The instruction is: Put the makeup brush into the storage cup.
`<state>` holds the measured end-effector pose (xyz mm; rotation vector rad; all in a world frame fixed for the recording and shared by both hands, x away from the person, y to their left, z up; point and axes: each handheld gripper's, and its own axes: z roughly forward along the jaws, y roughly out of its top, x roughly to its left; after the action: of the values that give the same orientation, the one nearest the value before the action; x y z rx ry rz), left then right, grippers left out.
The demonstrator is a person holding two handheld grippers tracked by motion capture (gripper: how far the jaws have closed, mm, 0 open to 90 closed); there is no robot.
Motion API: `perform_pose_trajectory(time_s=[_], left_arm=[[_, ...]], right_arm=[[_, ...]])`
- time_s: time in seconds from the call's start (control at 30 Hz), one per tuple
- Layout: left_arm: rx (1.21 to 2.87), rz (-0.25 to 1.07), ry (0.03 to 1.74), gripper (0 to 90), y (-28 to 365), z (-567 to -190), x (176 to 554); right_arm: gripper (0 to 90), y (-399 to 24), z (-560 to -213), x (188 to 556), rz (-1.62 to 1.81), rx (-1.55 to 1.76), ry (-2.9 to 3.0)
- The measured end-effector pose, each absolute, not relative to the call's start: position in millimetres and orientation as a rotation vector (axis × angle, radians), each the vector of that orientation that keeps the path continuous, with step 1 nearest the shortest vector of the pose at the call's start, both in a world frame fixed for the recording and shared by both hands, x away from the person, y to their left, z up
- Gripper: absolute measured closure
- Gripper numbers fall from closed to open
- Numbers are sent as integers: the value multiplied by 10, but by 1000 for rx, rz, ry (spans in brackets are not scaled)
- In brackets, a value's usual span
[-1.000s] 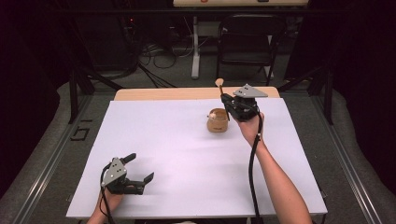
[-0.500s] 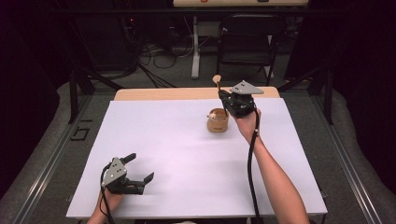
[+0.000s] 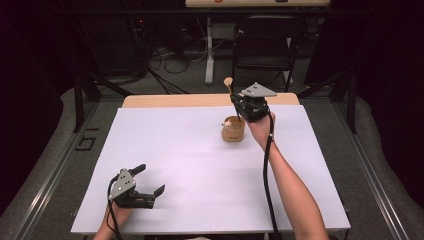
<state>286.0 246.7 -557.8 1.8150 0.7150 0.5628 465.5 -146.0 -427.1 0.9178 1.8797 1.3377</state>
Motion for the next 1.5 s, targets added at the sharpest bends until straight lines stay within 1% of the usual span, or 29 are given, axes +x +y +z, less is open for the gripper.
perform_pose_trajectory(time_s=[0.7,1.5], left_arm=[[1815,563,715,3,2471,-5577,2858],[1816,568,716,3,2479,-5574,2855]], right_arm=[[836,-1370,-4381,4775,1325,881,1921],[836,-1398,-4529,4871,1307,923,1975]])
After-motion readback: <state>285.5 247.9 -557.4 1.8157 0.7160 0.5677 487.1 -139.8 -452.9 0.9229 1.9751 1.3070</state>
